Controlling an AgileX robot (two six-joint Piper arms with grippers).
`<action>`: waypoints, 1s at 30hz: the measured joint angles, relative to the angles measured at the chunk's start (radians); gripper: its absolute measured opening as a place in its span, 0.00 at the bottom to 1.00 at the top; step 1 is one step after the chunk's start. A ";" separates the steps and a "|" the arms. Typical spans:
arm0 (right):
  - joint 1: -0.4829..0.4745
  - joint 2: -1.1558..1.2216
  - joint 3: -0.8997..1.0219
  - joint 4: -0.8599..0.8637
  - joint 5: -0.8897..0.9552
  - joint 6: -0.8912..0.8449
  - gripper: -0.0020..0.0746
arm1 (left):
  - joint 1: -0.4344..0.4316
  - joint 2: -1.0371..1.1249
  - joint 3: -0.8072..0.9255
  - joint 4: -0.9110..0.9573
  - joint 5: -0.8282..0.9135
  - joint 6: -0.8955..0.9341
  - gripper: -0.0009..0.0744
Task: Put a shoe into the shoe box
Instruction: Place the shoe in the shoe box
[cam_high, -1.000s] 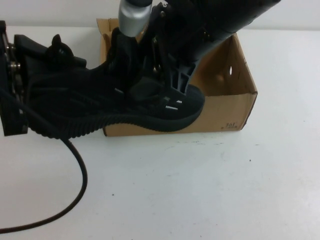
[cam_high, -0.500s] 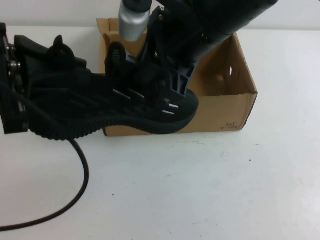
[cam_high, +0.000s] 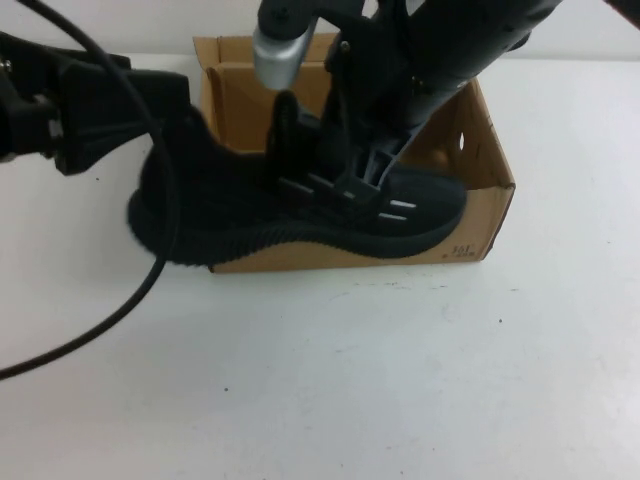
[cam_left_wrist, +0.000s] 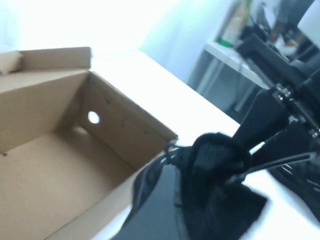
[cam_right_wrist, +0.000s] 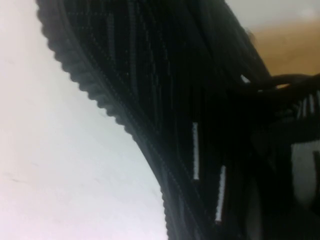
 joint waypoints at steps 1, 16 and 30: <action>0.000 0.000 0.000 -0.040 0.000 0.033 0.05 | 0.000 0.000 0.000 0.000 -0.013 -0.010 0.90; -0.041 0.000 0.000 -0.240 -0.196 0.153 0.05 | 0.000 0.000 0.000 0.469 -0.097 -0.235 0.08; -0.068 0.170 0.000 -0.381 -0.503 0.086 0.05 | 0.000 0.000 0.019 0.533 -0.080 -0.299 0.01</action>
